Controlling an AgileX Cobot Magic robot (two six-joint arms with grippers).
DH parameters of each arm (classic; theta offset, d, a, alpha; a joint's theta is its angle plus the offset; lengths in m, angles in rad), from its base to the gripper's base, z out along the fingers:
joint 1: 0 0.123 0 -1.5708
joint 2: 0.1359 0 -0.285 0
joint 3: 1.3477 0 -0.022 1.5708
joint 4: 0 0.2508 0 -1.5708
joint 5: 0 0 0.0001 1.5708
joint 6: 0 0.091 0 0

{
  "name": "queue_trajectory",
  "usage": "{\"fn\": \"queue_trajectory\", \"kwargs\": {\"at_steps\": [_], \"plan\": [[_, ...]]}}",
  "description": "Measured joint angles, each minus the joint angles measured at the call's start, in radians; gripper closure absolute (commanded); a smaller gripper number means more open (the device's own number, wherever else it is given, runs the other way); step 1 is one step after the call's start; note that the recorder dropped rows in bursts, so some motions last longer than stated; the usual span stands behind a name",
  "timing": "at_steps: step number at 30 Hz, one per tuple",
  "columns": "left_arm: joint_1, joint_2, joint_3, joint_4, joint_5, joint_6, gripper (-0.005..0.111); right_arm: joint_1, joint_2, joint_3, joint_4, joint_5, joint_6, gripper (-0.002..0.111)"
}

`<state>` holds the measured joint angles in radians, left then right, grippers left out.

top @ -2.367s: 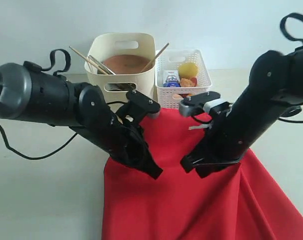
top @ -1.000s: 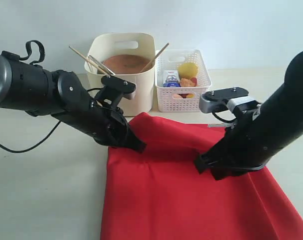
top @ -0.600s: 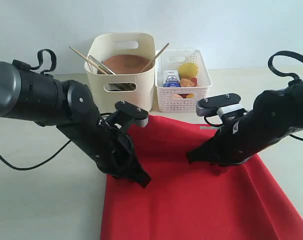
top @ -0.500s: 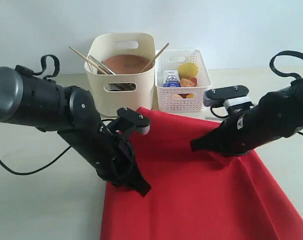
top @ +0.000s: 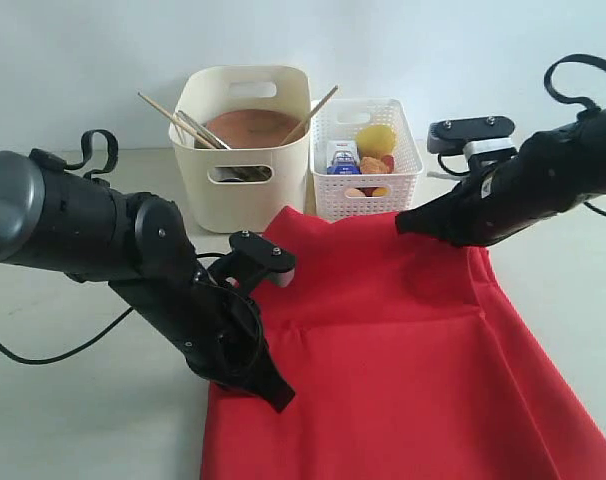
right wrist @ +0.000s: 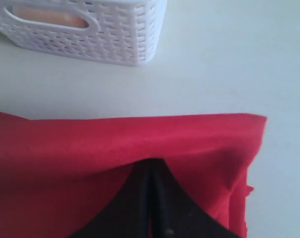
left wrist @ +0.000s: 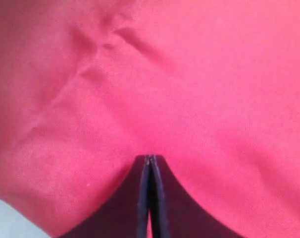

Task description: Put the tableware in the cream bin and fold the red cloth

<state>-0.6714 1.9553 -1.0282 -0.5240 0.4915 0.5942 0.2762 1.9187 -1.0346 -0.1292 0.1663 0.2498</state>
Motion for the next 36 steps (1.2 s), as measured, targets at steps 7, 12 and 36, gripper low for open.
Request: {"fn": "queue_trajectory", "kwargs": {"at_steps": [7, 12, 36], "plan": [[0.0, -0.012, 0.0, -0.002, -0.001, 0.0, 0.107, -0.054, 0.128, -0.127, 0.0, 0.071, 0.006, 0.108], [0.0, -0.07, 0.002, -0.002, -0.006, 0.0, 0.107, -0.148, 0.141, -0.142, 0.0, 0.109, 0.0, 0.108], [0.016, -0.784, 0.002, 0.22, 0.05, -0.298, 0.107, -0.15, -0.488, 0.048, 0.188, 0.642, -0.335, 0.06]]}}
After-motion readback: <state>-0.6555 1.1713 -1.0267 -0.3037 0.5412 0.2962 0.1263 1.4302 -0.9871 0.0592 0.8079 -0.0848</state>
